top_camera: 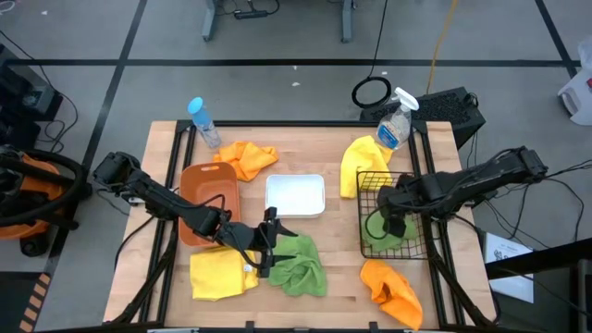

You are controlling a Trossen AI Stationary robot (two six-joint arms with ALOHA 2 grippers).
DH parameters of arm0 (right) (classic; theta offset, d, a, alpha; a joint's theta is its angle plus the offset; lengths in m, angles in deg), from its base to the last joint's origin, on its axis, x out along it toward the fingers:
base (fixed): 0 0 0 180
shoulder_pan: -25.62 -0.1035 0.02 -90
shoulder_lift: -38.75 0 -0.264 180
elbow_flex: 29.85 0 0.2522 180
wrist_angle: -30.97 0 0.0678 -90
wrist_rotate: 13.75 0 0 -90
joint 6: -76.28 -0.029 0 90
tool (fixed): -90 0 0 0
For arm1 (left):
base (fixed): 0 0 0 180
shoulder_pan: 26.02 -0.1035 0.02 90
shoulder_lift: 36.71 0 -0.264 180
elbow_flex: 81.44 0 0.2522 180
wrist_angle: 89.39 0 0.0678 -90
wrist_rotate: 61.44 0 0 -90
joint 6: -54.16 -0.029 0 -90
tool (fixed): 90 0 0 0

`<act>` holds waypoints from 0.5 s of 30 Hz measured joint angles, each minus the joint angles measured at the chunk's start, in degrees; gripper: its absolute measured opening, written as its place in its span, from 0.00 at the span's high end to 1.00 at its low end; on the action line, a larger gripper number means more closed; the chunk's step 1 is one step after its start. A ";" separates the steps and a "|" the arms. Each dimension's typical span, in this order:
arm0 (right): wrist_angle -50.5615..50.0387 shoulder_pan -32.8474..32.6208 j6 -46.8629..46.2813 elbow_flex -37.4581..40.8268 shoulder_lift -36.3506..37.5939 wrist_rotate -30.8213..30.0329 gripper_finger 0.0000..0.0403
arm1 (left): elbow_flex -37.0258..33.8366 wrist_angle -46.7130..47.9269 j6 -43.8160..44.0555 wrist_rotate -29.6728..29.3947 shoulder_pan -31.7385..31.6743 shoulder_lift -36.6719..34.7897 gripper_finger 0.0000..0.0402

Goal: Sort microfiber towel by color & place in baskets

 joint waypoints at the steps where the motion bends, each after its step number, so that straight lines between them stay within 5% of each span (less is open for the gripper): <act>1: -0.17 -0.27 0.36 -0.38 0.01 -0.58 0.21 | 0.00 0.00 0.00 0.00 -0.01 0.00 0.31; 6: 3.13 -2.72 0.76 -0.41 -0.17 -0.30 0.36 | 0.00 0.05 0.00 0.00 0.00 0.00 0.31; 15: 9.96 -4.62 -2.57 6.93 -0.24 -3.15 0.94 | 0.00 0.15 0.00 0.79 0.00 0.00 0.31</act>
